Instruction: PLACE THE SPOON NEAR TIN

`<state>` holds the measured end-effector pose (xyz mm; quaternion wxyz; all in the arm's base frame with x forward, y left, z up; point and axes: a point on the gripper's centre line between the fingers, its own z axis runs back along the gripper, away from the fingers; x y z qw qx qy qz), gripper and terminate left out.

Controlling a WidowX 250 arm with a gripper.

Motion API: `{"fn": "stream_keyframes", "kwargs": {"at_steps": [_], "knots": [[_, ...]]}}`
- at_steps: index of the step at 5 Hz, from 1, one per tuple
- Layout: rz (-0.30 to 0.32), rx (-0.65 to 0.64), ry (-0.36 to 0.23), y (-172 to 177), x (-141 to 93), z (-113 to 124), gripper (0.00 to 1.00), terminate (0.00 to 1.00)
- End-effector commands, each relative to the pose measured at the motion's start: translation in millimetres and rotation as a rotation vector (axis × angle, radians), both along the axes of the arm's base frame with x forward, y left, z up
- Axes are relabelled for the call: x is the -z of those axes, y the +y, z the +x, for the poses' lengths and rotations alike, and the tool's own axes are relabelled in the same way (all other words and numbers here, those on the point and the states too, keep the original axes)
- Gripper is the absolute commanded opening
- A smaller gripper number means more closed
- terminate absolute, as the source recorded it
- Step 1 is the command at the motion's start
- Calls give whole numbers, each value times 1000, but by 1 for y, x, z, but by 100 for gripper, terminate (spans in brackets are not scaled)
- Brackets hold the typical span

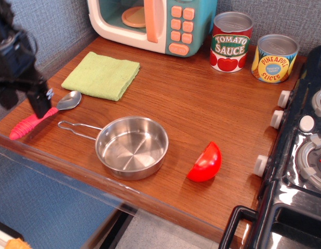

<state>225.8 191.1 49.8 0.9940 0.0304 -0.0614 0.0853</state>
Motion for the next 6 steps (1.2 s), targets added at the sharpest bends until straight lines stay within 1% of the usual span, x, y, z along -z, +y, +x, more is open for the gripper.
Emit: {"fn": "stream_keyframes", "kwargs": {"at_steps": [1,2,3,4,5,6], "knots": [[-32,-21,-1,5,18,5,100,0],[-46,-4,-12,-1,21,8,100,0],[-61,-3,-15,-1,24,8,0,0],[-51,1,-9,-1,22,8,0,0],[-54,8,-9,-2,19,9,0,0],[-27,49,-85,-3,-24,14,0,0]]}}
